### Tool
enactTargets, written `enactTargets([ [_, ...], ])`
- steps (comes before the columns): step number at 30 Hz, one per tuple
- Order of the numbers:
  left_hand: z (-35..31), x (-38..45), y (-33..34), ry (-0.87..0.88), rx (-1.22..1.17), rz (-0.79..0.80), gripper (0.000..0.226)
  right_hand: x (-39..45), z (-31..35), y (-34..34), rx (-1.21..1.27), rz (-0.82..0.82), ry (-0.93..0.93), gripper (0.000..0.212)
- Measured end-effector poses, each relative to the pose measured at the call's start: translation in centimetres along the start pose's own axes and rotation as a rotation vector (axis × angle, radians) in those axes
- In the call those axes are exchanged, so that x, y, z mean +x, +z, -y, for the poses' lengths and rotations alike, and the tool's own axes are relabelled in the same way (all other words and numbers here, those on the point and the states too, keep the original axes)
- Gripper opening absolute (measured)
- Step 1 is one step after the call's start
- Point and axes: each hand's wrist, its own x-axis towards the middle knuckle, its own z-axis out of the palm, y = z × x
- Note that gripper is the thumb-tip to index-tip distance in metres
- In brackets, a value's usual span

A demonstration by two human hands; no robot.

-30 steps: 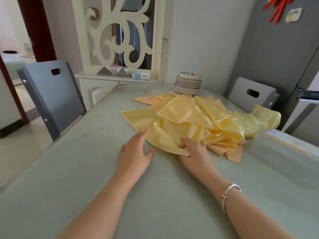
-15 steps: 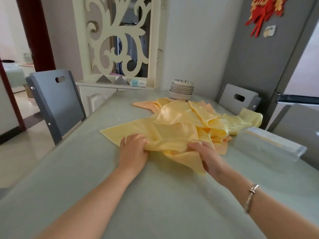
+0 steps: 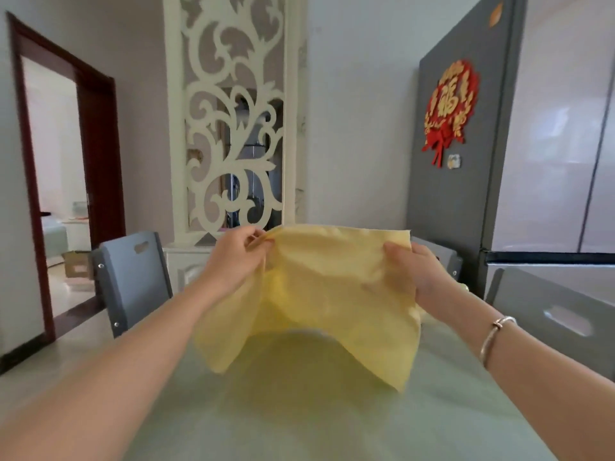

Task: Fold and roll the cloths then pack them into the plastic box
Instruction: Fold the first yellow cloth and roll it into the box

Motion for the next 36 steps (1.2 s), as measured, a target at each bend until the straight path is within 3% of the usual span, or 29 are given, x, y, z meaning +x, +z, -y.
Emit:
enactTargets([
  [7,-8.8,2.4,-6.3,0.022,-0.117,0.077,0.018,-2.0,8.1,-2.6,0.12,0.025,-0.059,0.014],
  [11,-9.9,2.8,-7.7,-0.044,-0.033,0.258,0.028,-1.3,8.9,-3.8,0.009,-0.002,-0.058,0.012],
  [17,-2.8,2.5,-5.2,-0.182,0.337,0.536,0.034,2.0,3.2,-3.8,-0.234,-0.025,0.111,0.017],
  [22,6.3,1.5,-1.4,-0.287,0.5,0.704,0.013,5.7,-4.6,-3.1,-0.497,-0.039,0.172,0.027],
  [26,12.6,0.4,1.9,-0.306,0.674,0.646,0.007,8.4,-10.3,-2.4,-0.75,0.027,0.212,0.015],
  [30,17.0,0.2,5.4,-0.36,0.715,0.421,0.01,11.8,-15.3,-1.6,-1.005,0.039,0.146,0.033],
  [32,18.8,0.3,6.7,-0.441,0.668,0.316,0.01,13.1,-16.1,-0.7,-1.073,-0.025,0.089,0.024],
  [34,20.6,0.8,7.7,-0.482,0.574,0.207,0.01,14.3,-16.4,0.4,-1.058,-0.097,0.066,0.01],
  [36,21.7,1.3,8.2,-0.475,0.475,0.125,0.01,15.3,-16.6,1.5,-0.86,-0.119,0.074,0.013],
])
